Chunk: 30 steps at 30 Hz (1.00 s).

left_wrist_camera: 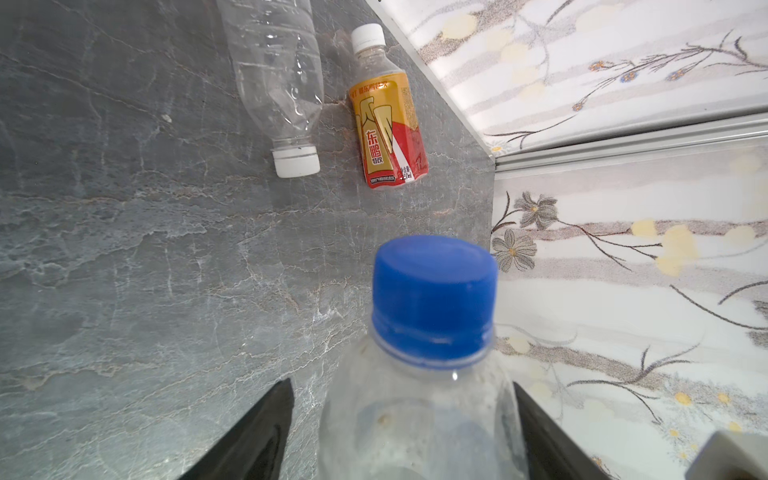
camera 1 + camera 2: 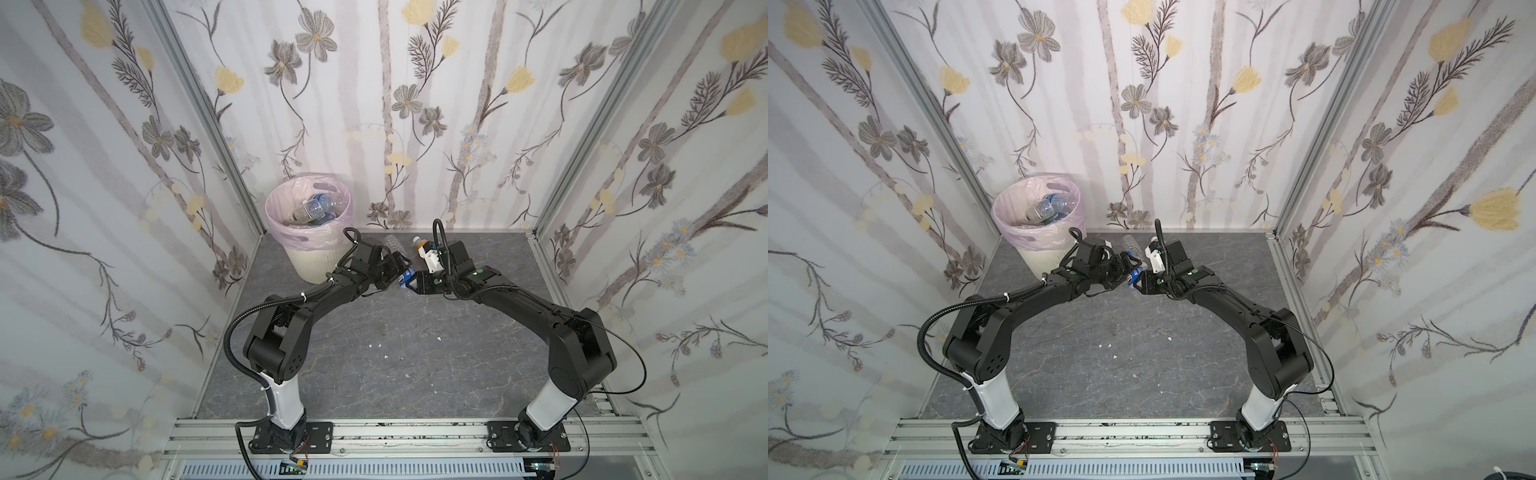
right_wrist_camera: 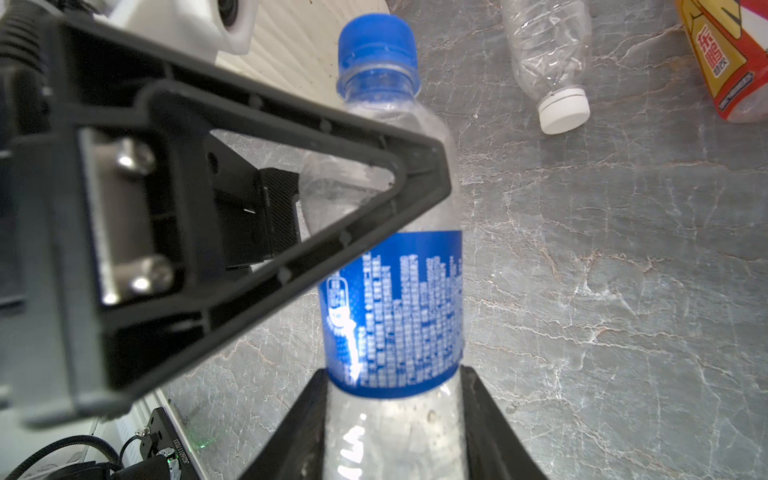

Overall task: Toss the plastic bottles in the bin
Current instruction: 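Close the left gripper on the Pepsi bottle's blue cap while the right holds it, then carry the Pepsi bottle over the bin with the left gripper while the right draws back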

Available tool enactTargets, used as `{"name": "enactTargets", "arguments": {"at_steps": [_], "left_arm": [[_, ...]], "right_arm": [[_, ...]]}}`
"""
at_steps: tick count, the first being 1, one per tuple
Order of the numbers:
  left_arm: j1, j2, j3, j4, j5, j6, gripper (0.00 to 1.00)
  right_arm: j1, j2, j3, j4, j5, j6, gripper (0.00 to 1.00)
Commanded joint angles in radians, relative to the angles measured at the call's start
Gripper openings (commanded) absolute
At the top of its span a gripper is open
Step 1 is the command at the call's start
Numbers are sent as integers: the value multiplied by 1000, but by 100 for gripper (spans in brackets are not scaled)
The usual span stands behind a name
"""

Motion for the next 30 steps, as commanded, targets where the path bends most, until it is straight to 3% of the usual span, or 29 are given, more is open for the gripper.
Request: {"name": "enactTargets", "arguments": {"at_steps": [1,8,17,24,30], "left_arm": [[1,2,4,20,4,-7,71],[6,-4,5,21,-1,1,57],[23,-74,-15,21,-18,1,53],[30,-169,-45,20,-44,1,53],[54,-251,-16,18,-62,16,52]], "right_arm": [[5,9,16,37,-19,5,42],[8,-5,16,20,-23,-3,51],[7,-107,-27,-18,7,-27,65],[8,-224,-79,-10,28,-19,100],[6,-308,-68,21,10,-10,100]]}}
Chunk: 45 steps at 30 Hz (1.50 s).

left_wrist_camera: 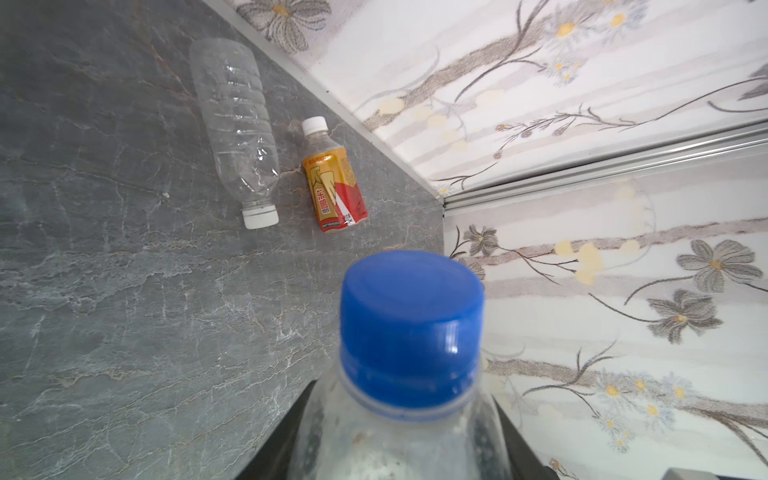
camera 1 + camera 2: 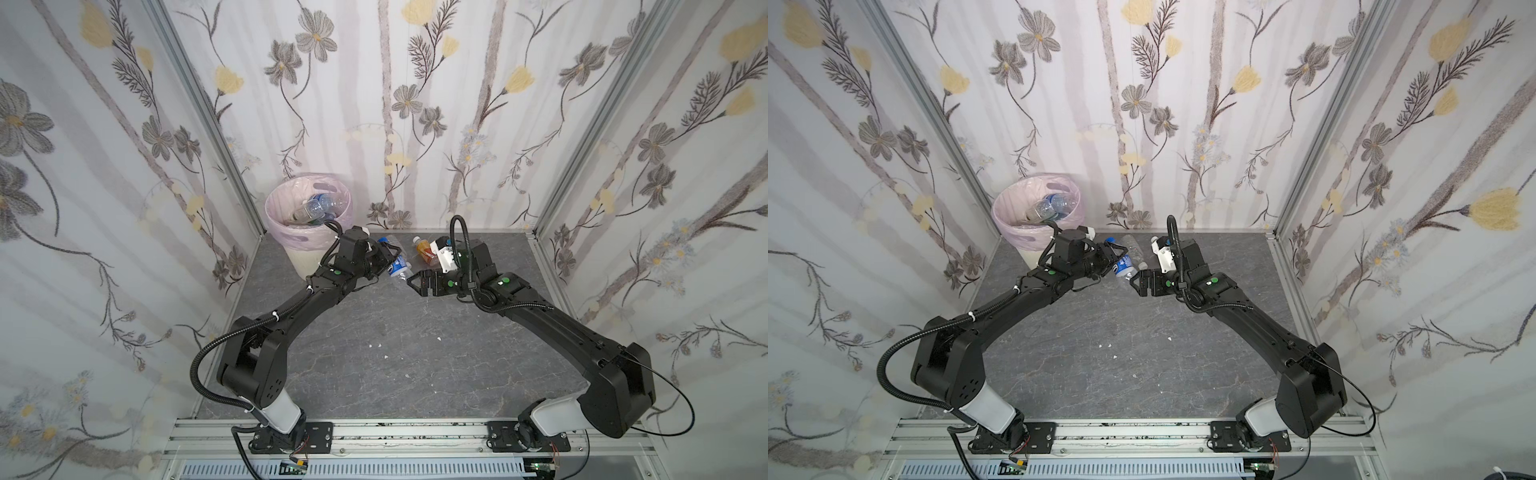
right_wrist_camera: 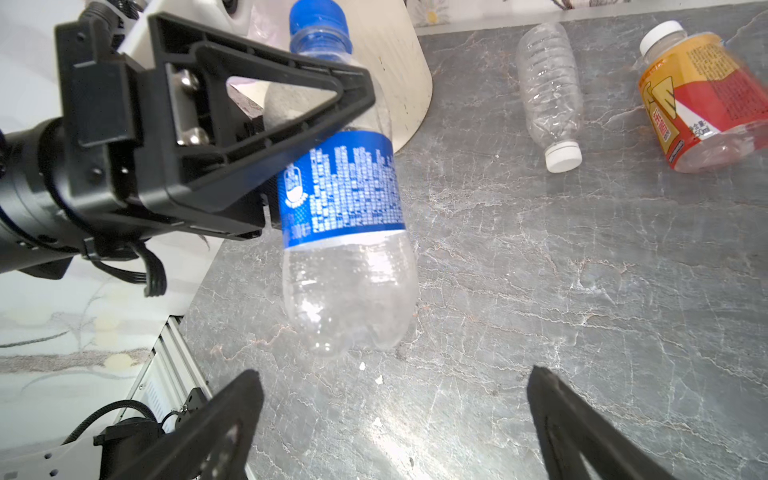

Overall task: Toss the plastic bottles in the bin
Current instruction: 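Carry the Pepsi bottle over the bin with the left gripper while the right draws back, then open the left gripper to drop the Pepsi bottle into the bin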

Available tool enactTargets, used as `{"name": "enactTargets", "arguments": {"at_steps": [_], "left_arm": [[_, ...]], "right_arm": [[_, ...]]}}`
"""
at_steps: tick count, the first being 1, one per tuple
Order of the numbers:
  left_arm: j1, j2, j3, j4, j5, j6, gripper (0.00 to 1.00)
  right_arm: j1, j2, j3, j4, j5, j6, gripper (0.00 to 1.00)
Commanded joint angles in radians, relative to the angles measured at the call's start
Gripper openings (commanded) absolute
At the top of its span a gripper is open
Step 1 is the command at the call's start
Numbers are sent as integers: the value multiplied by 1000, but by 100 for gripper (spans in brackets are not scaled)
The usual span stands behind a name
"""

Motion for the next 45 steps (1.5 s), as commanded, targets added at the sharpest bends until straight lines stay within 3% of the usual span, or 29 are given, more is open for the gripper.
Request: {"name": "enactTargets", "arguments": {"at_steps": [1,7,18,25,32,36,38,40,41,42,45], "left_arm": [[22,-39,35,20,-24,19,52],[113,-94,161,10,-24,44,52],[338,-132,394,-39,-6,92,51],[480,-119,570,-43,-5,91,52],[552,-46,678,-43,-30,72,54],[592,53,637,-44,-51,75,62],[637,129,630,-53,10,16,66],[660,172,649,-62,103,-23,83],[657,165,644,-71,99,-13,96],[650,141,628,-80,79,2,100],[647,70,571,-98,40,25,100]], "right_arm": [[1,-47,10,67,-3,8,100],[9,-46,112,108,-11,24,100],[67,117,367,82,-25,9,100],[83,159,421,85,-29,13,100],[85,196,436,82,-32,13,100],[86,219,435,80,-38,18,100],[88,226,436,79,-42,21,100],[90,227,435,69,-37,17,100],[92,227,433,67,-34,17,100],[92,229,431,65,-31,17,100],[92,233,426,72,-31,19,100]]}}
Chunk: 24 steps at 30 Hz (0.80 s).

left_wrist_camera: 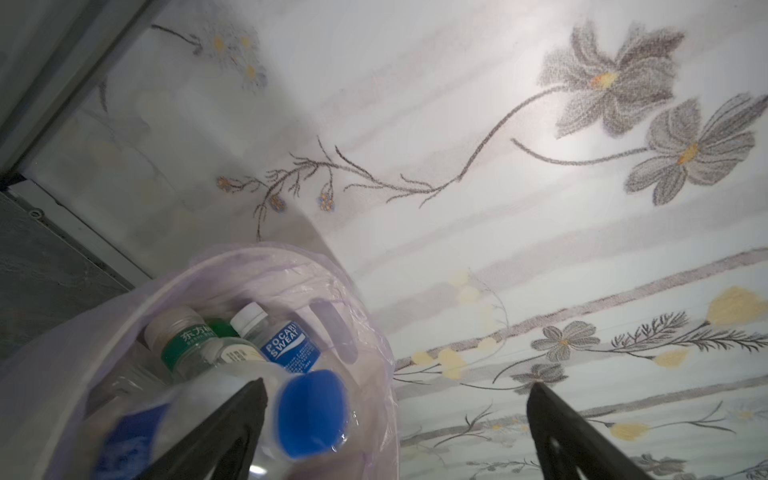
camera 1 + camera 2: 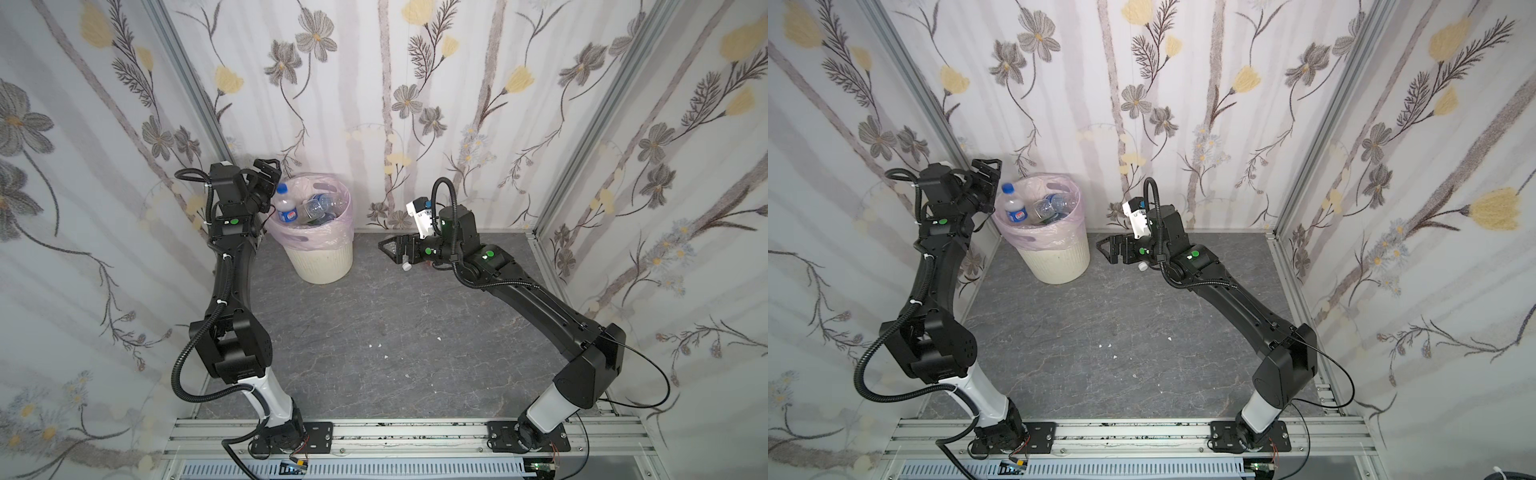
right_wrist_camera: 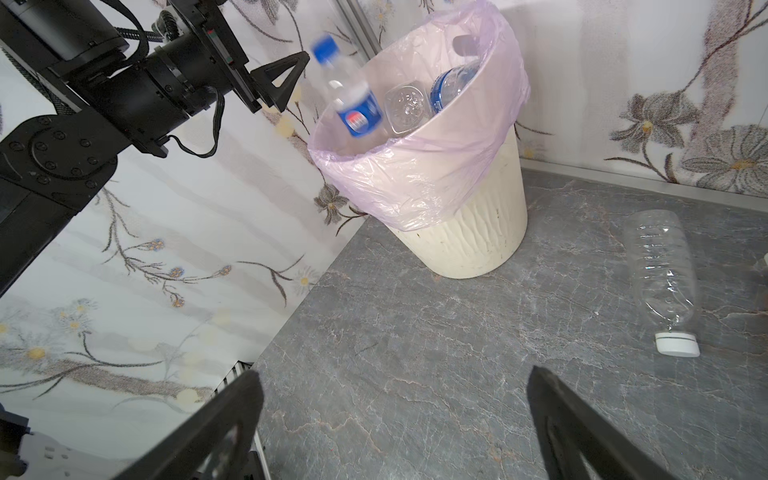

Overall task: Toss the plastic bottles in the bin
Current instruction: 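Open the left gripper to drop the Pepsi bottle into the bin, then lower the right gripper onto the yellow-and-red tea bottle while the left returns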

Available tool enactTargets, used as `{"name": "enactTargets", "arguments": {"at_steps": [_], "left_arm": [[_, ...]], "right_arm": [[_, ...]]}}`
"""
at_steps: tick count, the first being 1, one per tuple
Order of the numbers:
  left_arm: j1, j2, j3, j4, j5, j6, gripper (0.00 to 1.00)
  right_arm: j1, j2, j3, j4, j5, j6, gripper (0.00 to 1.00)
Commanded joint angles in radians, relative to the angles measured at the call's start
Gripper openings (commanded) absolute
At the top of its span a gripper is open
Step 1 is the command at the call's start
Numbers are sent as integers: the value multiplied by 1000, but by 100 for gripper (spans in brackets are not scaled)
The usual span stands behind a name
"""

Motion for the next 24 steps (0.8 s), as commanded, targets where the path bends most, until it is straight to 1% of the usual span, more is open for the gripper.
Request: {"name": "enactTargets", "arguments": {"at_steps": [1,4,8,13,16,20,24], "left_arm": [[1,-78,-36,42,5,20,100],[0,-109,-60,32,34,24,100],[-5,-174,-108,32,8,36,100],[-34,-201,-125,32,4,38,100],[-96,-213,-138,32,-12,59,100],[-214,-223,-164,32,-29,101,100],[-333,-222,-207,32,-32,132,100]], "right_arm": [[2,13,-2,34,-6,7,100],[8,21,-2,47,-12,17,100],[16,21,-4,42,-6,25,100],[17,-11,-49,46,43,20,100],[13,-17,-63,25,97,7,100],[-3,-14,-91,15,170,5,100],[-39,2,-119,15,211,5,100]]}}
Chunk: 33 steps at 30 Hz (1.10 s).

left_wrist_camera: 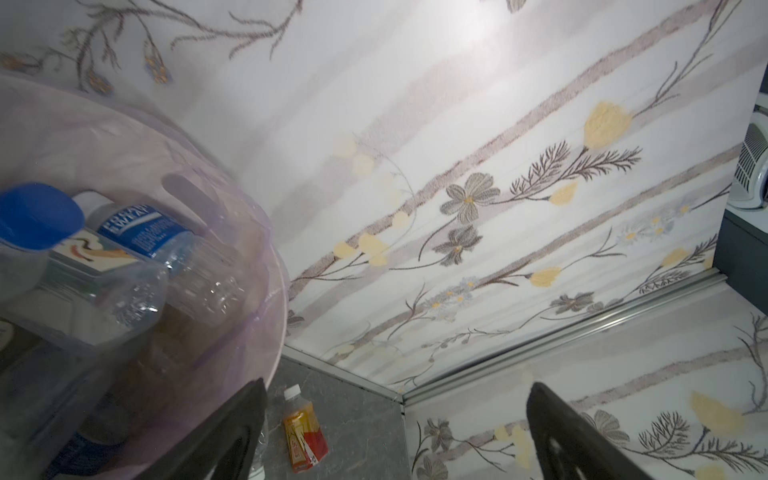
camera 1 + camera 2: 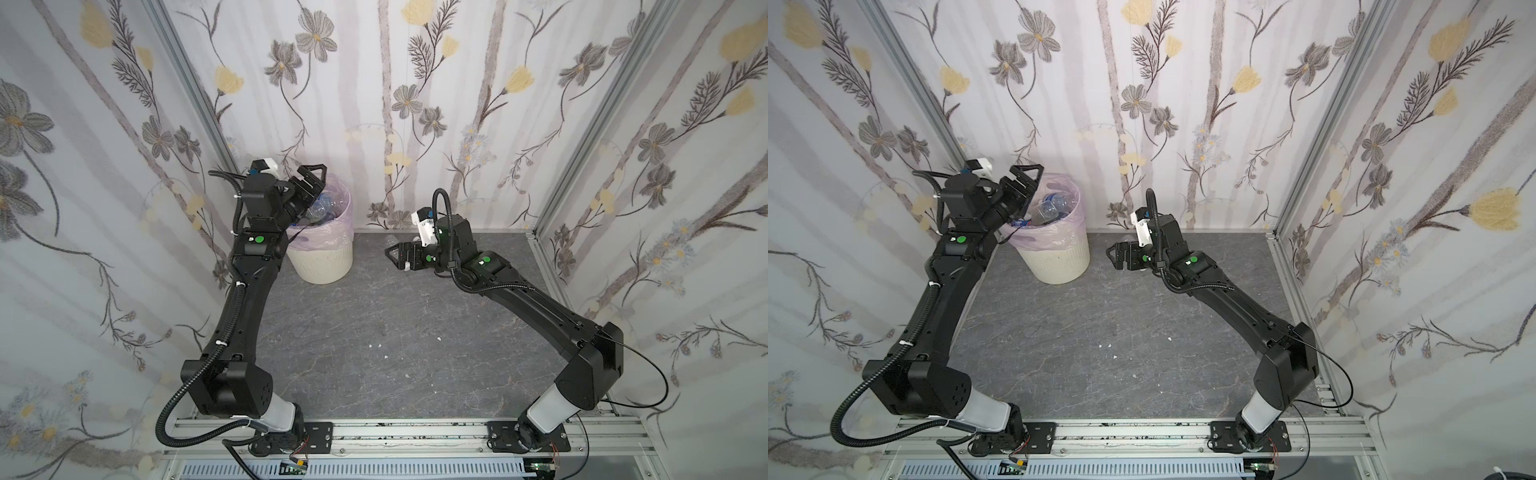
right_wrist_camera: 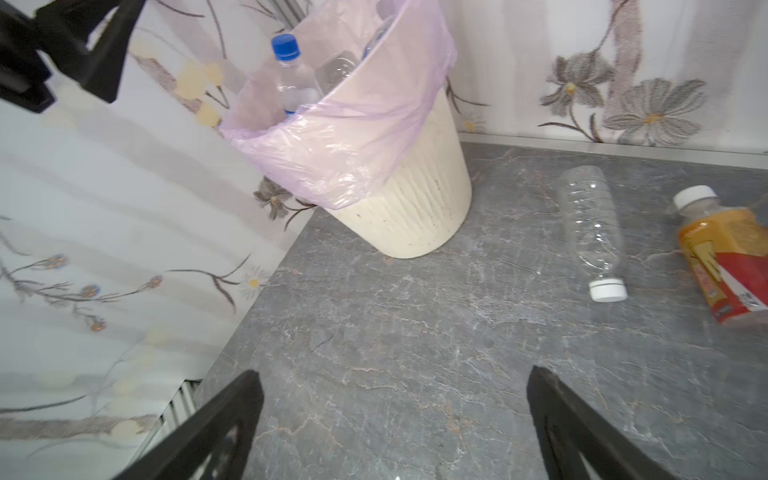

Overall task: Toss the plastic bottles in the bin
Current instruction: 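Lower the right gripper onto the yellow-and-red tea bottle while the left returns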

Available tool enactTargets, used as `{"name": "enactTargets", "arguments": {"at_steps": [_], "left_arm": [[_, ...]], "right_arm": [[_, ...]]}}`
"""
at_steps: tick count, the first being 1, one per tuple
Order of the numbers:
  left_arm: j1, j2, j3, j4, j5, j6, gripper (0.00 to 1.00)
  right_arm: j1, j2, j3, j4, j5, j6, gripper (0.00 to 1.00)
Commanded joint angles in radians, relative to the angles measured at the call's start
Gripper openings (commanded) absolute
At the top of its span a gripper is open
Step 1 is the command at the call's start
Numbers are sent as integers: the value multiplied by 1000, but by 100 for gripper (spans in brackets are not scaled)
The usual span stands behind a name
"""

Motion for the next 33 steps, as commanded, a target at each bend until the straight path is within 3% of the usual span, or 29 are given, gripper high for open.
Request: {"name": "enactTargets", "arguments": {"at_steps": [1,9,15,28,33], "left_arm": [[-75,-4,-31,23,-19,53,100],[-257,11,-156,27,-66,88,100],[-372,80,-196,29,-62,113,100],[-407,169,-279,35,-39,111,100],[-407,181,-313,39,-38,107,100]], "right_arm": [[-31,19,-20,20,63,-4,100],[-180,127,-30,-2,106,-15,100],[-252,311,84,-73,167,-54,100],[-304,622,427,-185,209,-134,100],[-305,673,473,-193,188,-135,100]]}}
